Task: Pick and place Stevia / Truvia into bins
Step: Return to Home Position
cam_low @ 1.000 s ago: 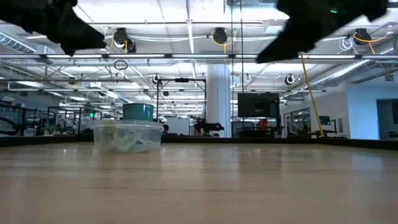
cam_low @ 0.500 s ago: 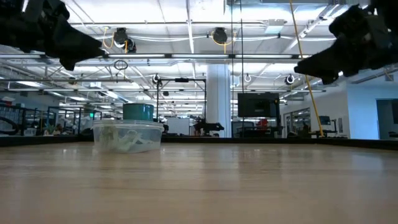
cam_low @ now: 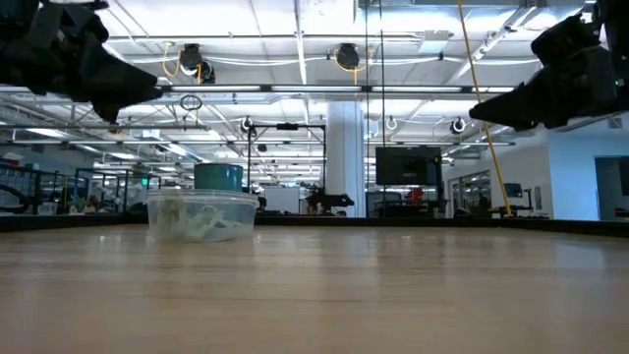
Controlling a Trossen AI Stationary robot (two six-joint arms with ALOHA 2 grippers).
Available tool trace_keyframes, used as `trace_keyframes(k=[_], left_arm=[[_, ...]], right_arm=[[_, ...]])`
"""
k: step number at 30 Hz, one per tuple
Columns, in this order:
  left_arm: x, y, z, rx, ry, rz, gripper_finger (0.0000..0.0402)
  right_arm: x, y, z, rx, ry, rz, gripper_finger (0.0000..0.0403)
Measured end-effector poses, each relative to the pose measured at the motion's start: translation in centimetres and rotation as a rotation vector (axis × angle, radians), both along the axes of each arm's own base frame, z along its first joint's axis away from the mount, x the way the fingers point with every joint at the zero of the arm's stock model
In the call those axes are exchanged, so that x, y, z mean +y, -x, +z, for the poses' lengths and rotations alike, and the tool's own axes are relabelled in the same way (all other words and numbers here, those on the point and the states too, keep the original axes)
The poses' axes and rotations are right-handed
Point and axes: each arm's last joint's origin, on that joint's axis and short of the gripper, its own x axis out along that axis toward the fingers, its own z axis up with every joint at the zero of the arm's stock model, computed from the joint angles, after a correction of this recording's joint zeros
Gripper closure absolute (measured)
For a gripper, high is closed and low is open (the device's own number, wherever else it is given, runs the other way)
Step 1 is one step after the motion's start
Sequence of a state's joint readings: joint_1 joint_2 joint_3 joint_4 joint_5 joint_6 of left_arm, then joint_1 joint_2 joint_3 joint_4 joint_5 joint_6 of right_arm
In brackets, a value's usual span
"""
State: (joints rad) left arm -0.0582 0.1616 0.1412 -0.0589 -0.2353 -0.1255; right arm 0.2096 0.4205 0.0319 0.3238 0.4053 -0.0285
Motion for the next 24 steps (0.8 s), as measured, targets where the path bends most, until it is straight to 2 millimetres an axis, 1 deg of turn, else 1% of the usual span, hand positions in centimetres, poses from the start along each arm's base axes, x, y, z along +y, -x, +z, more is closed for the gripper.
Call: trace_keyframes(k=[6,9,13,17,24], left_arm=[[0.0,-0.5,-3.1,-0.031,0.062,0.014,0.0243],[0.0,-0.5,-3.1,-0.032,0.069,0.028,0.0243],[0.1,-0.5,-2.8,-0.06,0.035,0.031,0.0243],[0.1,-0.5,-3.1,-0.02,0.003,0.029,0.0243],[0.1,-0.5,-3.1,-0.019,0.007,0.029,0.0243]], right_arm=[[-0.1,0.1,0.1,-0.005,0.039,-0.04,0.0298],[-0.1,0.1,0.1,-0.001,0.039,-0.036,0.0298],[-0.1,0.1,0.1,-0.001,0.04,-0.035,0.0298],[-0.1,0.1,0.1,-0.001,0.038,-0.035,0.0298],[-0.1,0.1,0.1,-0.002,0.038,-0.035,0.0298]])
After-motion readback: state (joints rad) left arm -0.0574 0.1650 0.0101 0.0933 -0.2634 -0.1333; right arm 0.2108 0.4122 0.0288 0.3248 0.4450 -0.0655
